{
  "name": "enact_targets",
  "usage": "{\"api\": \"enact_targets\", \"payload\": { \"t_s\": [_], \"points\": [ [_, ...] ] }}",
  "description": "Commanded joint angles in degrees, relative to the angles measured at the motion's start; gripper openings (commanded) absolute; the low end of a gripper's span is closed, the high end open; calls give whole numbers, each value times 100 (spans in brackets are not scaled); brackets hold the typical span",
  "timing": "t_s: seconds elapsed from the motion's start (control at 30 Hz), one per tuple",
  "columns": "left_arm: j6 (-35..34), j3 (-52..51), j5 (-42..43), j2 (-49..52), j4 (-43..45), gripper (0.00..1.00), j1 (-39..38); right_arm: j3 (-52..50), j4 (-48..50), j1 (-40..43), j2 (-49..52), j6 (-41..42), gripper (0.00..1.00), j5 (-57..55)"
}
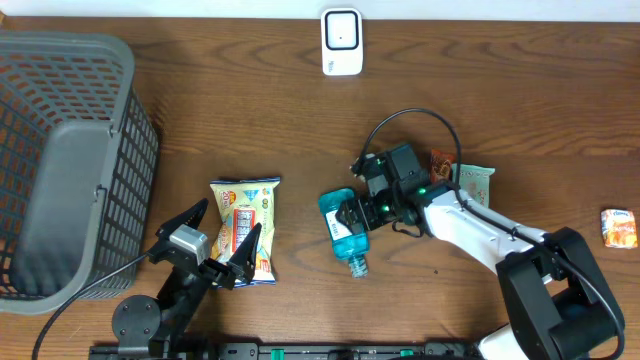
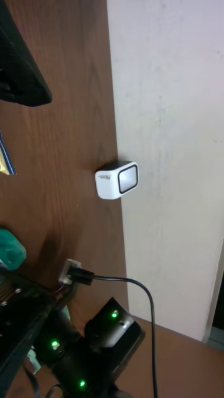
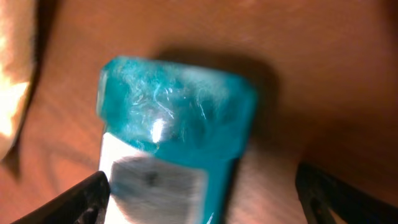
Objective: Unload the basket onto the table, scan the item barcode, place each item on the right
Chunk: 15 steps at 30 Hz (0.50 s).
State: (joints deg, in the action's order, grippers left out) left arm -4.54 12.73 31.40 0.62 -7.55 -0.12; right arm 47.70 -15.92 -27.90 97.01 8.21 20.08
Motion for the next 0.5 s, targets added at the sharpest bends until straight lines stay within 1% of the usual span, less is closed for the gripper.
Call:
{"api": "enact_targets", "payload": {
  "t_s": [0.0,0.07,0.17,0.23,0.3,0.33,0.37,0.47],
  "points": [
    [-28,11,57,-39,4,98,-22,450,-444,212,26,208,90,-509],
    [-31,11,57,-39,7,98,-22,765,-898,203,22,205,88,-509],
    [-31,11,57,-39,4,98,-22,1362,-1998,149,4,212,76,-494],
    [-28,11,57,-39,4,98,-22,1659,-2741,72,-4,319,71,-498],
    [-31,11,57,-39,4,98,-22,1805,-3370,-52,-7,566,69,-470],
    [-31,11,57,-39,4,98,-22,1805,-3805,-249,-7,678,69,-474],
    [-31,11,57,-39,4,98,-22,1770,-3967,-393,-7,693,68,-483],
    [-31,11,57,-39,4,98,-22,1556,-3991,-866,-4,1027,69,-560]
  ]
}}
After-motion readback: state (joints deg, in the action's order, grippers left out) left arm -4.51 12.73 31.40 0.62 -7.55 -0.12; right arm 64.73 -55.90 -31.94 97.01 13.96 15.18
